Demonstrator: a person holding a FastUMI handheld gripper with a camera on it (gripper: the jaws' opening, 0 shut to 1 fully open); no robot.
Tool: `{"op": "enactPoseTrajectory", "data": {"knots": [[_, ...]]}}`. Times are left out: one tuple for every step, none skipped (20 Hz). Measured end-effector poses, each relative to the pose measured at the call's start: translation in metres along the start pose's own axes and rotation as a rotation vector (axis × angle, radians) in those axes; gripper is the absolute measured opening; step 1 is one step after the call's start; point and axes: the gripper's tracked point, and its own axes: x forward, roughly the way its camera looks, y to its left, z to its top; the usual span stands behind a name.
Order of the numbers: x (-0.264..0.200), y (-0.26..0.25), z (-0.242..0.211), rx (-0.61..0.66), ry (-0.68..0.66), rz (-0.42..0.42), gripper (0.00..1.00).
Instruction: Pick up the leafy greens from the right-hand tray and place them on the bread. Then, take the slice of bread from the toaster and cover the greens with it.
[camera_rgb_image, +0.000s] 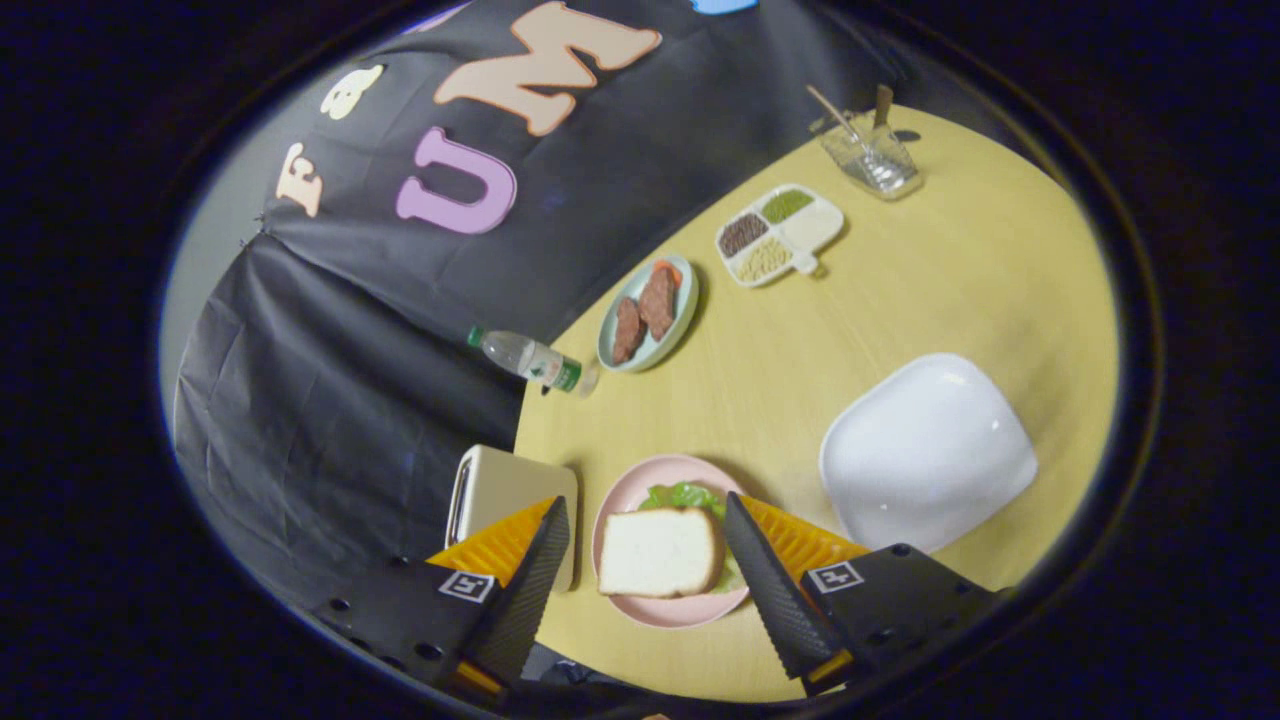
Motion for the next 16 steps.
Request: {"op": "enactPoseTrajectory", "data": {"knots": [[-0.009,0.005,0.014,-0.033,-0.056,0.002,0.97],[-0.018,0.011,0.029,-0.069,-0.113,0.002,0.97],[-0.03,0.018,0.043,-0.11,-0.173,0.006,0.97],[-0.04,0.024,0.058,-0.154,-0.232,0.004,0.97],[-0.053,0.029,0.072,-0.202,-0.292,-0.005,0.97],[-0.066,0.035,0.084,-0.254,-0.348,-0.021,0.97],[-0.078,0.039,0.095,-0.308,-0.392,-0.038,0.97],[-0.088,0.044,0.102,-0.363,-0.431,-0.059,0.97],[-0.099,0.05,0.11,-0.416,-0.467,-0.075,0.97],[-0.109,0.056,0.119,-0.463,-0.505,-0.091,0.97],[-0.121,0.062,0.127,-0.504,-0.54,-0.109,0.97],[-0.132,0.068,0.132,-0.542,-0.573,-0.123,0.97],[-0.141,0.074,0.137,-0.578,-0.6,-0.137,0.97],[-0.149,0.078,0.138,-0.613,-0.622,-0.145,0.97],[-0.158,0.084,0.136,-0.643,-0.642,-0.141,0.97],[-0.165,0.091,0.135,-0.662,-0.668,-0.138,0.97]]}}
